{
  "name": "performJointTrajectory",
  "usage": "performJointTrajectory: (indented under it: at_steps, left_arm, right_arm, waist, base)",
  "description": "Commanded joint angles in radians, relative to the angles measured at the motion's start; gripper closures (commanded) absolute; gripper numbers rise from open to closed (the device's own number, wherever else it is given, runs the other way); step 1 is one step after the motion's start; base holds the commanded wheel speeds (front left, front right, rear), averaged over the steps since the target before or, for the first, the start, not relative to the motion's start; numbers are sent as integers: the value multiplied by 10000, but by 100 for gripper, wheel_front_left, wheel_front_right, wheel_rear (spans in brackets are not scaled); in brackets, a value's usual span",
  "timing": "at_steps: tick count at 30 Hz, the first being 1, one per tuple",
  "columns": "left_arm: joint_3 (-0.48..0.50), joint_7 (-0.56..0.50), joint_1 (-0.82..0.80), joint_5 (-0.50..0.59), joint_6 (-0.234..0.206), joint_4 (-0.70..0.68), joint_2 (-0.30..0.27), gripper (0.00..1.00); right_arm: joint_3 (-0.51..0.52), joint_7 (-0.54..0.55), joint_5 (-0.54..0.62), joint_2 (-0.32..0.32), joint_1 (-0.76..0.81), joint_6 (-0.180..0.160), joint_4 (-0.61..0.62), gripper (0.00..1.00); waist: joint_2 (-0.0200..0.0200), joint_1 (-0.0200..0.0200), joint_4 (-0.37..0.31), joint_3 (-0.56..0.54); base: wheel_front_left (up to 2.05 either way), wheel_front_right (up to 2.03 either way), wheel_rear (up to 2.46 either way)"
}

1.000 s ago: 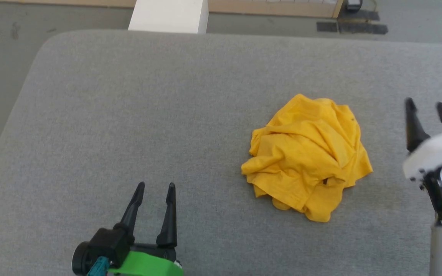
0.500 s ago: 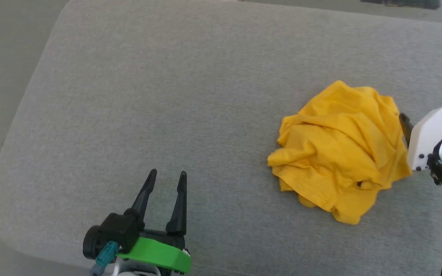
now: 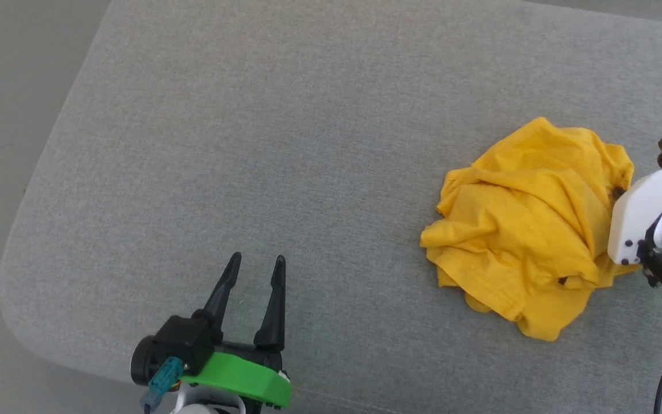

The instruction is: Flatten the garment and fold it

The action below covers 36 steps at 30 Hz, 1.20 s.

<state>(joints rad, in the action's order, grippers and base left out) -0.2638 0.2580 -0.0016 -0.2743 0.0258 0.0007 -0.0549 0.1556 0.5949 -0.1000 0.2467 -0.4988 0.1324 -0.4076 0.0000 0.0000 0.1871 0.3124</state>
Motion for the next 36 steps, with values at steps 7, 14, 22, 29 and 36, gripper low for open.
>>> performJointTrajectory:
  at_steps: [7, 14, 22, 29, 36]
  left_arm:
    - [99, 38, 118, -130, -22, 135, 46, 0]
    - [174, 38, 565, -136, -65, 113, 46, 0]
    - [219, 38, 696, -58, 21, 251, 47, 0]
    - [227, 38, 757, -54, 25, 345, 47, 0]
    - [93, 38, 743, -70, 14, 327, 47, 0]
  right_arm:
    - [-270, -316, -467, 616, -1569, -17, 1214, 100]
    - [1356, 713, -153, 1949, -136, -17, 1989, 100]
    - [3089, 1026, 575, 1158, 3347, -17, 2045, 100]
    - [3000, -153, 660, 845, 3340, -17, 2222, 0]
    - [935, -152, -656, 714, 2255, -17, 3628, 0]
  waist:
    - [0, 0, -676, -1104]
    - [0, 0, -622, -1328]
    - [0, 0, -603, -1385]
    - [0, 0, -797, -1695]
    - [0, 0, -742, -1667]
  base:
    - [0, 0, 0]
    - [0, 0, 0]
    - [0, 0, 0]
    - [0, 0, 0]
    - [0, 0, 0]
